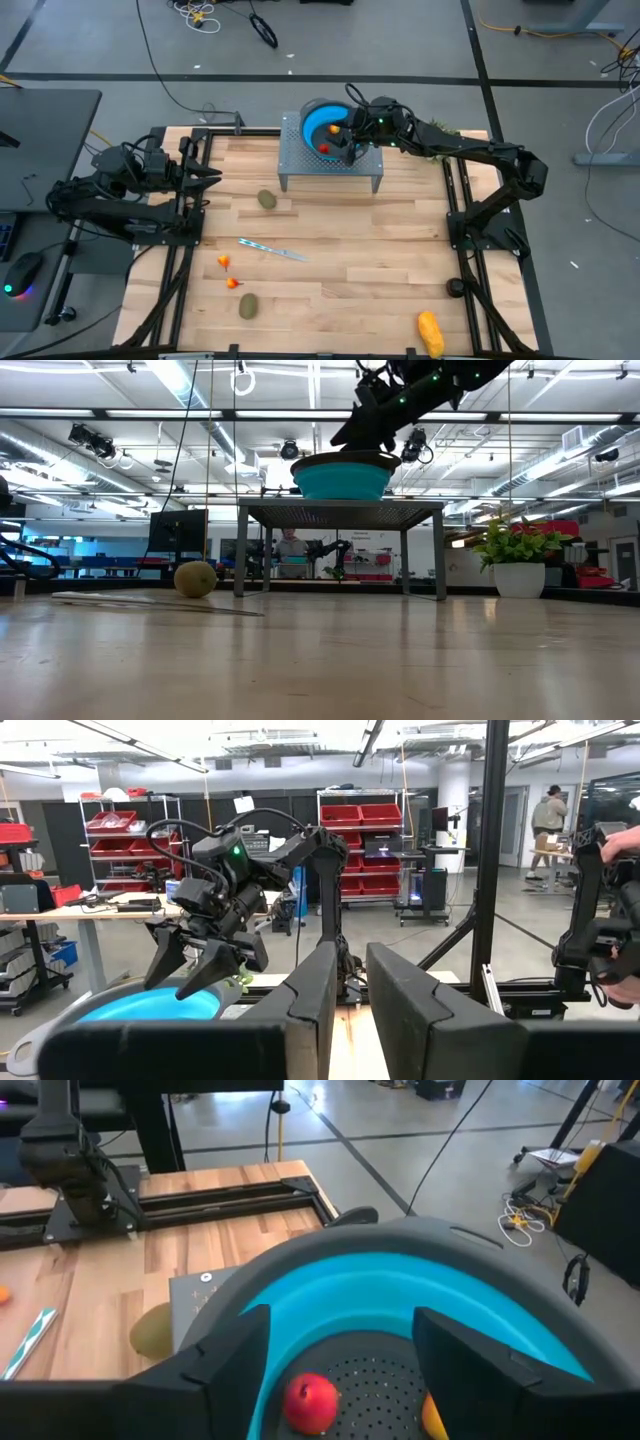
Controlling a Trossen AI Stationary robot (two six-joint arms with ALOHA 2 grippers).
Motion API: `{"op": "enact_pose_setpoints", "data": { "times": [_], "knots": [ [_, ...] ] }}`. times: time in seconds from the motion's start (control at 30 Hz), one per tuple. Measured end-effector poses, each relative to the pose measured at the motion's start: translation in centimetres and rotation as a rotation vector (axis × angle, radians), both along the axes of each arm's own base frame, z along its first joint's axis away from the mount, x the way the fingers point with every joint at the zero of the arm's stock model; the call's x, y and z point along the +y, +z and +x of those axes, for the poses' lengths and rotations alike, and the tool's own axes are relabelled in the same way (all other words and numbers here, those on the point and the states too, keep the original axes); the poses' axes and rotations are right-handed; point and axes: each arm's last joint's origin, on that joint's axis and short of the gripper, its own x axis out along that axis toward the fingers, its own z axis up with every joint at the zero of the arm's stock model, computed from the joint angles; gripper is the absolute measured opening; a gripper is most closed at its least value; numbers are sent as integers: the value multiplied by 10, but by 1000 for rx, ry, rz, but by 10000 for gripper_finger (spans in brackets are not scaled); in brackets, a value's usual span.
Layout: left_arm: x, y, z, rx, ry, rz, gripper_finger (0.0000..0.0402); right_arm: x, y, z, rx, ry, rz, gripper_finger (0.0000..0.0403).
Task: Pick & Place Fruit
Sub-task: Put the mango into the blue bin
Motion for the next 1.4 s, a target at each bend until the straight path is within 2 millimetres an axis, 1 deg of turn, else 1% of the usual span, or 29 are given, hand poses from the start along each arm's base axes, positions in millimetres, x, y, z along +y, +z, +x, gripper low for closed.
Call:
{"op": "enact_pose_setpoints", "data": {
  "times": [0.17,0.4,0.6,0.77,0.9,1.07,1.4],
  "knots": [
    [0,0,0,0,0,0,67,3,8,-5,-16,1,-13,259],
    [0,0,0,0,0,0,68,17,29,-17,-57,1,-48,260],
    [0,0,0,0,0,0,68,23,35,-22,-67,6,-53,260],
    [0,0,0,0,0,0,68,33,36,-22,-48,40,-59,260],
    [0,0,0,0,0,0,67,48,37,-23,-39,84,-57,260],
    [0,0,0,0,0,0,68,74,31,-23,-25,172,-48,260],
    [0,0,0,0,0,0,67,104,32,-28,-41,262,-52,260]
  ]
}}
